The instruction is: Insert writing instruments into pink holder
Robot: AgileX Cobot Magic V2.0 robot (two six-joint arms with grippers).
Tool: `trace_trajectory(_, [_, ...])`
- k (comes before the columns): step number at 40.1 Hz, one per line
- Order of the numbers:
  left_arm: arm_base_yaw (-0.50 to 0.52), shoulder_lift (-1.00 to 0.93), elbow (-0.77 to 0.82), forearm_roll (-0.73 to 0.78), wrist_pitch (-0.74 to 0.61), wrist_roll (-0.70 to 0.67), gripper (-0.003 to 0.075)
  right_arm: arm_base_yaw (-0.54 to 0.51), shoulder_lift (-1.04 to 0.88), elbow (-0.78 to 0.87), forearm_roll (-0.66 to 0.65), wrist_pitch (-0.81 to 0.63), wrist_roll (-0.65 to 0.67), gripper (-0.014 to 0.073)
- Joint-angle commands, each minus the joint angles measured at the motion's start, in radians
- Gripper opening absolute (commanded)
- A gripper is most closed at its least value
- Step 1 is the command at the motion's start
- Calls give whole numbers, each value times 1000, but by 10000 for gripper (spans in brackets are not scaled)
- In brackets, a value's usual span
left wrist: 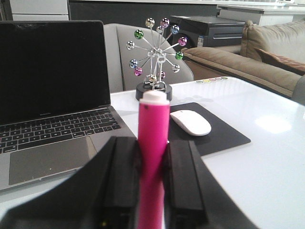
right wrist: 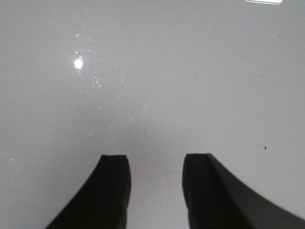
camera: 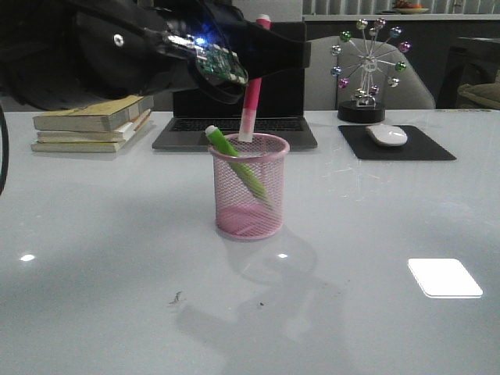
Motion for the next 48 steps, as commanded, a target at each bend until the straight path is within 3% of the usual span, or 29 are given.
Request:
trace_trajectory(1, [-7, -30, -24, 12, -88, -11, 92, -7, -27, -25, -12, -65, -6, 395])
trace_trajectory(8, [-11, -21, -24, 16, -89, -11, 135, -7, -27, -25, -12, -64, -6, 395])
trace_trajectory(18, [-11, -21, -24, 16, -154, -11, 337, -7, -27, -25, -12, -69, -6, 395])
trace_trajectory(32, [37, -107, -24, 16, -155, 6, 340, -7, -27, -25, -16, -69, -6, 395])
trace_trajectory(35, [57, -165, -24, 16, -107, 63, 340, -7, -27, -25, -16, -69, -6, 395])
trace_trajectory(40, [106, -305, -24, 16, 89, 197, 340, -7, -27, -25, -22, -70, -6, 395])
trace_trajectory(48, [249, -546, -24, 16, 449, 208, 340, -7, -27, -25, -22, -77, -6, 395])
